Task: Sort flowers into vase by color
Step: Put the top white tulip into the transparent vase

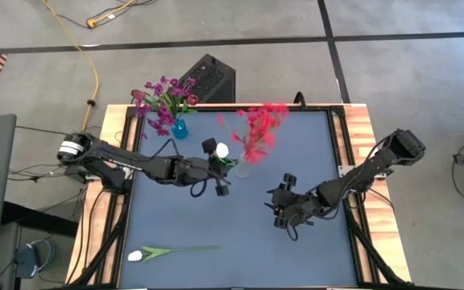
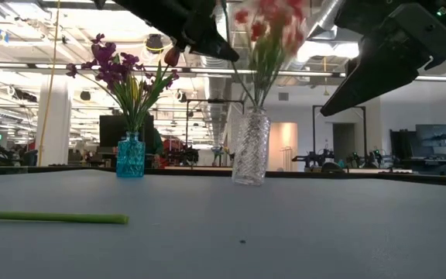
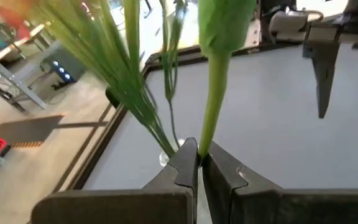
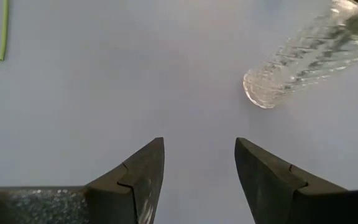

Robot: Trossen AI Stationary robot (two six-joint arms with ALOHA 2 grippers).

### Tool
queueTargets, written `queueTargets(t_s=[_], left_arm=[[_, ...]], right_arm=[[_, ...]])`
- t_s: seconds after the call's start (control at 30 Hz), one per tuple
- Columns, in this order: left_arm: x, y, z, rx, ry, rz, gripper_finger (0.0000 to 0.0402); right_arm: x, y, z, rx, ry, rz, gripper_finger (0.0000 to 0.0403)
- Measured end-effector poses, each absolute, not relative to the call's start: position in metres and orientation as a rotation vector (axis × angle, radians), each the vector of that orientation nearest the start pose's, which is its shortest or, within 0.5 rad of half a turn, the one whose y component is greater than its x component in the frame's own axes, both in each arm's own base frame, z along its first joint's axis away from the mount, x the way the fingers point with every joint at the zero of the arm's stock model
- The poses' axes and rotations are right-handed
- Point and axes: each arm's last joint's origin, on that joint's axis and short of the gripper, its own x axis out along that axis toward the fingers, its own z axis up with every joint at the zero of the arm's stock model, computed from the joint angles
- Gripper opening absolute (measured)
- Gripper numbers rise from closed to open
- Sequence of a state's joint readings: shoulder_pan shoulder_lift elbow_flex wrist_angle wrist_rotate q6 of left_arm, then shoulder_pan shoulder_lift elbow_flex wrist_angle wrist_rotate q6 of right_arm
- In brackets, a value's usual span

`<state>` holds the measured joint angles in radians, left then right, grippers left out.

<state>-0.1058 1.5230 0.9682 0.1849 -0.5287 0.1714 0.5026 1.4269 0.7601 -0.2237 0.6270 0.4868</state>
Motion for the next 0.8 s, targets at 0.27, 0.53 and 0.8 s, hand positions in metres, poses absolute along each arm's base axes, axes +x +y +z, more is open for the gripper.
queueTargets(t_s=[0.27, 0.53, 0.8], left_arm=[[0.332, -0.02, 0.257, 0.278, 0.394, 0.384, 0.0], [0.334, -0.021, 0.269, 0.284, 0.408, 0.358, 0.0], [0.336, -0.022, 0.284, 0.278, 0.475, 0.356, 0.0]], right_arm=[[0.244, 0.115, 0.189, -0.012, 0.697, -0.292, 0.0221], [0.244, 0.115, 0.189, -0.013, 0.699, -0.292, 0.0221], [0.243, 0.114, 0.189, -0.016, 0.702, -0.292, 0.0221]])
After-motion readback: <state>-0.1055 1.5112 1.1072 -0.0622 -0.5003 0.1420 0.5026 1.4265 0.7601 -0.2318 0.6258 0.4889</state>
